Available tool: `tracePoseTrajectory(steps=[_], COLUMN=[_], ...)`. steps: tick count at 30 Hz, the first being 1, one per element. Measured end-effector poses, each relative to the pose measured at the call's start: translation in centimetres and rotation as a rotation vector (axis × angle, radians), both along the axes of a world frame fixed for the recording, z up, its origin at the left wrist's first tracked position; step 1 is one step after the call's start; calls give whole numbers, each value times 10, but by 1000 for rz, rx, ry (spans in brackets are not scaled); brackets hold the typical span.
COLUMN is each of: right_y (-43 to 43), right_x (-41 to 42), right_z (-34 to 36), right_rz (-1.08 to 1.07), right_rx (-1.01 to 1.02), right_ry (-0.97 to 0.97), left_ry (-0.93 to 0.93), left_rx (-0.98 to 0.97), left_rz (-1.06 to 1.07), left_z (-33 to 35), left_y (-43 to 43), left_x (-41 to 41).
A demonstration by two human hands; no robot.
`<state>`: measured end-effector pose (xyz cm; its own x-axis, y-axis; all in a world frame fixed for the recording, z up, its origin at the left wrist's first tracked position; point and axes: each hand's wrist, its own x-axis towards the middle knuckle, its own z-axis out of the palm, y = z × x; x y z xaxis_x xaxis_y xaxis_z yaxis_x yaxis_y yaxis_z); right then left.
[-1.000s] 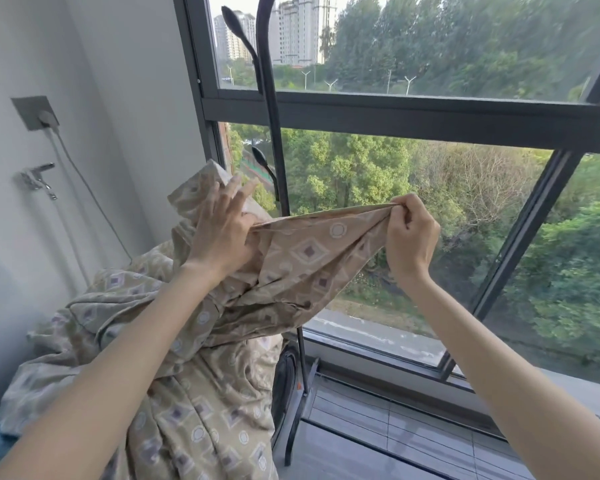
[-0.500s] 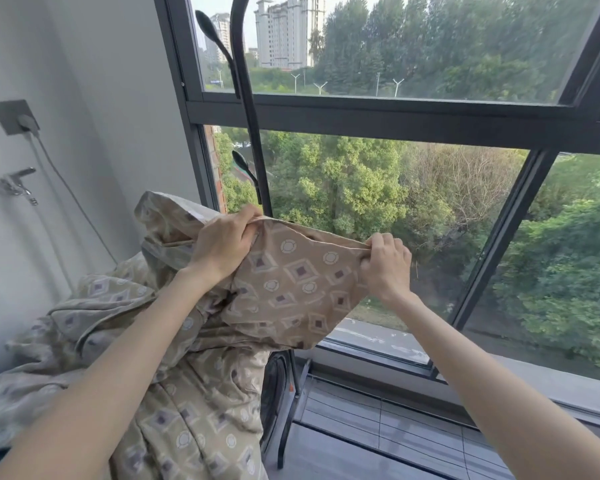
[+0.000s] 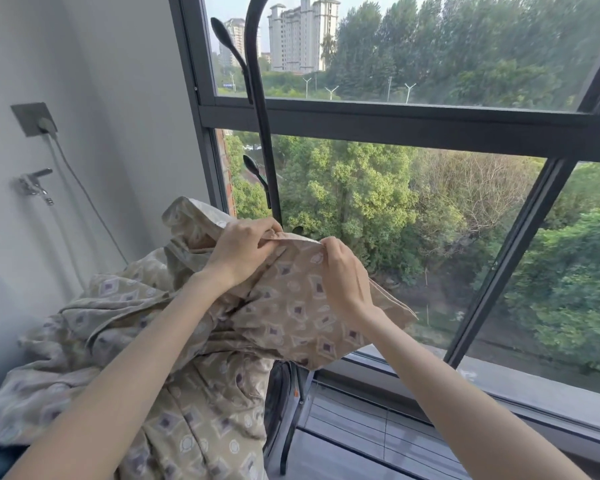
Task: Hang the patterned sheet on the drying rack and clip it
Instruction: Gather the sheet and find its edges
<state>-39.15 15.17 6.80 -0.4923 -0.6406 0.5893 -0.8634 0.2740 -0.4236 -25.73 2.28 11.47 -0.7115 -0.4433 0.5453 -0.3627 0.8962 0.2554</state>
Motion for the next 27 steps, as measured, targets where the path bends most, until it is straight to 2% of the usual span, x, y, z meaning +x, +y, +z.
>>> tracePoseTrajectory(steps=[4, 6, 9, 11, 15, 20, 22, 24, 27], right_y=[1, 2, -1, -5, -4, 0, 1, 3, 7], right_x=[-2, -1, 3, 3, -3, -10, -14, -16, -17], right_z=[15, 23, 32, 35, 32, 29, 29, 30, 32], right_rz=[-8, 35, 100, 140, 194, 213, 211, 218, 234], right_rx=[-89, -107, -131, -128, -129, -117, -91, -74, -74], right_ry=[-34, -5, 37, 51, 80, 83, 125, 157, 213], left_ry=[263, 333, 120, -38, 52, 150, 214, 200, 72], left_rx=[-171, -179, -78, -66, -190, -196, -264, -293, -218], left_rz=[191, 161, 0, 39, 145, 127, 127, 103, 50], left_z=[1, 1, -6, -15, -17, 0, 7, 12, 15], left_y=[-10, -11, -12, -16, -19, -15, -17, -20, -27], left_x=[19, 29, 31, 28, 31, 35, 35, 34, 28])
